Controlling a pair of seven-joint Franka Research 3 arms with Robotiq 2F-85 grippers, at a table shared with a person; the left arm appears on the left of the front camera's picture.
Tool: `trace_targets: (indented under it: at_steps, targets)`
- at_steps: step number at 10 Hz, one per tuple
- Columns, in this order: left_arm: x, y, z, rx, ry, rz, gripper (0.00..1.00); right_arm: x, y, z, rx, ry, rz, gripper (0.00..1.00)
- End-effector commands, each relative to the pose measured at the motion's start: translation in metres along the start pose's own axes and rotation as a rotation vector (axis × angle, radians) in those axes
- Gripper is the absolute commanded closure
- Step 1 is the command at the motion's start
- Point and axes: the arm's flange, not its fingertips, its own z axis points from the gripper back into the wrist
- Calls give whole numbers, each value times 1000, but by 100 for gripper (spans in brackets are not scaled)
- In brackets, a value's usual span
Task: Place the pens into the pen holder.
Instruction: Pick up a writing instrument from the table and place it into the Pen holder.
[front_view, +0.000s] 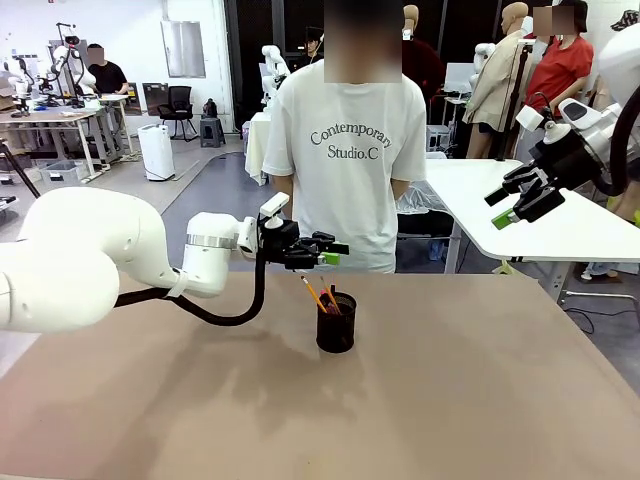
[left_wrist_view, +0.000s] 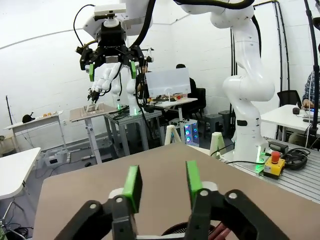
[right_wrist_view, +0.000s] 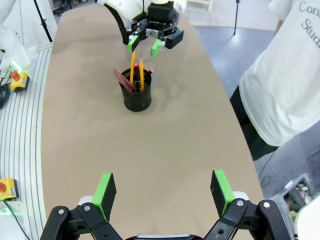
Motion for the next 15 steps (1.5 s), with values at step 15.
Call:
trace_targets:
  at_steps: [15]
  targets:
    - [33, -54, 5, 64, 157, 33, 0, 3, 3, 1, 2, 15, -19, 0]
